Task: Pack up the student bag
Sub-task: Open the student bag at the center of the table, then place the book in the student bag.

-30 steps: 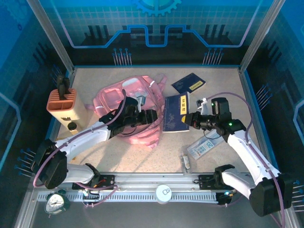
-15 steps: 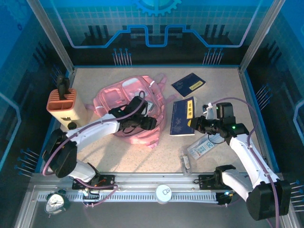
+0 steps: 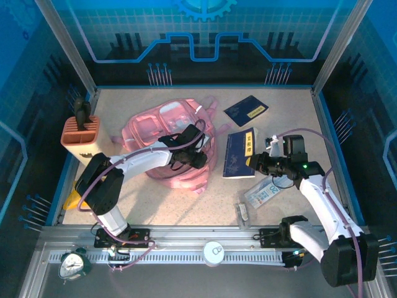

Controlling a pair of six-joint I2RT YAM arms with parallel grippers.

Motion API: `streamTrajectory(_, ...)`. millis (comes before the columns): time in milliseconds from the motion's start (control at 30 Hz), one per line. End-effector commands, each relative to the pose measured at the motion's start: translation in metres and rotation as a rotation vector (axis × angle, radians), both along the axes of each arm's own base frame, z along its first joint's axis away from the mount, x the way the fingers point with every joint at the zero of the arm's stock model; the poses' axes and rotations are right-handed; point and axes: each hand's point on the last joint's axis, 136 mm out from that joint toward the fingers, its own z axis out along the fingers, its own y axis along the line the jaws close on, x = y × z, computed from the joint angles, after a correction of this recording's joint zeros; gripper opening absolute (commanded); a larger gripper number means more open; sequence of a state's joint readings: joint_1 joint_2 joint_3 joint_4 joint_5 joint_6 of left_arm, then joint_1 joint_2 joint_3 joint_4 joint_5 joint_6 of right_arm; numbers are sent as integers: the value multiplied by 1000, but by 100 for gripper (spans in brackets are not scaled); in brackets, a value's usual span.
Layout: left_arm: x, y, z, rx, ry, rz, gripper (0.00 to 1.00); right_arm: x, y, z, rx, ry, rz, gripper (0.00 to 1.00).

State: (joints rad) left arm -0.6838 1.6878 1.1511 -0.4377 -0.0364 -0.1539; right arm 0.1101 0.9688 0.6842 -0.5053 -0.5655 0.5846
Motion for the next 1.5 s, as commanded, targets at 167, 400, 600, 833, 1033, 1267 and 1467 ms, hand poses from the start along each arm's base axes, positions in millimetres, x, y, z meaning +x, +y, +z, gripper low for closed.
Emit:
streamTrajectory(167,3,-4,13,-12,-20,-20,7,4,0,4,21,-31,20,1)
streamTrajectory(400,6,9,73,-47,-142,30,0,4,5,13,65,-17,35,2)
streamTrajectory(600,18,46,134,-16,-307,128,0,6,20,24,106,-20,63,3)
streamTrajectory(833,33,70,187,-49,-428,176,0,10,73,23,141,8,144,2)
streamTrajectory(1033,40,74,222,-66,-507,163,0,24,135,22,211,16,221,2)
streamTrajectory(1267,46,75,251,-88,-580,178,0,71,195,-2,196,24,231,3)
streamTrajectory(1467,50,79,258,-90,-611,212,0,110,240,-38,112,26,268,13)
